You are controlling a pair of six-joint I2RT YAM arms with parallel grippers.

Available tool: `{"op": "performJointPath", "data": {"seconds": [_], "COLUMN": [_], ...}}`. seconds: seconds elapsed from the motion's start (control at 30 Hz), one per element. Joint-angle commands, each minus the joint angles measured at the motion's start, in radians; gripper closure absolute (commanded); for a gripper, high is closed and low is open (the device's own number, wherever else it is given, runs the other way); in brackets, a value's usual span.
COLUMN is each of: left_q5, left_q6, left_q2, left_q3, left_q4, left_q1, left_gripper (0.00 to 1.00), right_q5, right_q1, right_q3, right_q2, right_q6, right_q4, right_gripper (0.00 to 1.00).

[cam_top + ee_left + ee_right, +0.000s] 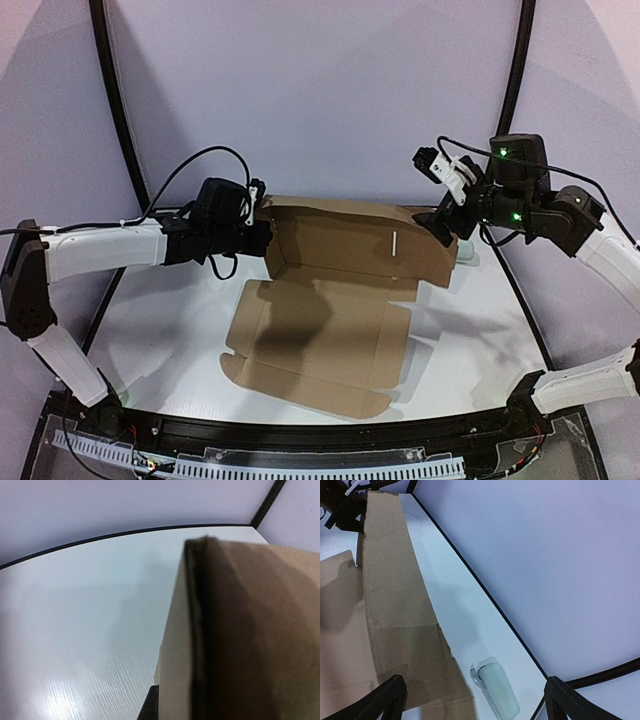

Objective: Fold the paper box

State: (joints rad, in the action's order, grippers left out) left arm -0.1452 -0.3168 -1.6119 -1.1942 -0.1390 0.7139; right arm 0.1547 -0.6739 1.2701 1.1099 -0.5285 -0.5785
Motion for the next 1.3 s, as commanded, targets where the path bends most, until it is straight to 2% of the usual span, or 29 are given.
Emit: {"op": "performJointPath", "data": {"seconds": [0.0, 0.2, 0.37, 0.43, 0.57, 0.73, 1.0, 1.1, 1.27], "left_q5": [0.088, 0.119, 0.137, 0.172, 0.211, 0.231, 0.261, 0.266, 0.269], "left_q6": [0.039, 0.047, 0.05, 0.055, 0.055, 0.053, 0.066, 0.069, 0.062], "left_q2": [0.062, 0.062, 0.051, 0.048, 0.045, 0.037, 0.009, 0.001, -0.003], "left_q3": [0.012, 0.008, -0.002, -0.007, -0.015, -0.031, -0.076, -0.084, -0.097], "left_q4": [-0.013, -0.015, -0.023, -0.028, -0.03, -0.037, -0.073, -0.076, -0.08], "left_q1": [-0.002, -0.002, -0.002, -0.002, -0.002, -0.002, -0.001, -0.001, -0.001], "left_gripper": [0.99, 0.99, 0.99, 0.99, 0.99, 0.99, 0.99, 0.99, 0.99], "right_q5": [0.012, -0.016, -0.061, -0.125, -0.241, -0.329, -0.222, -0.237, -0.254], "right_q1": [0.005, 0.006, 0.005, 0.005, 0.005, -0.013, -0.118, -0.135, -0.145], "right_q3": [0.051, 0.063, 0.099, 0.163, 0.28, 0.472, 0.778, 0.828, 0.816], "right_q2": [-0.03, -0.01, 0.022, 0.072, 0.229, 0.452, 0.767, 0.814, 0.833], "right_q6": [-0.054, -0.108, -0.076, 0.004, 0.129, 0.199, 0.218, 0.228, 0.22], "right_q4": [-0.028, -0.094, 0.014, 0.085, 0.116, 0.087, 0.003, -0.008, -0.026], "right_gripper": [0.01, 0.02, 0.02, 0.02, 0.02, 0.02, 0.02, 0.02, 0.02]}}
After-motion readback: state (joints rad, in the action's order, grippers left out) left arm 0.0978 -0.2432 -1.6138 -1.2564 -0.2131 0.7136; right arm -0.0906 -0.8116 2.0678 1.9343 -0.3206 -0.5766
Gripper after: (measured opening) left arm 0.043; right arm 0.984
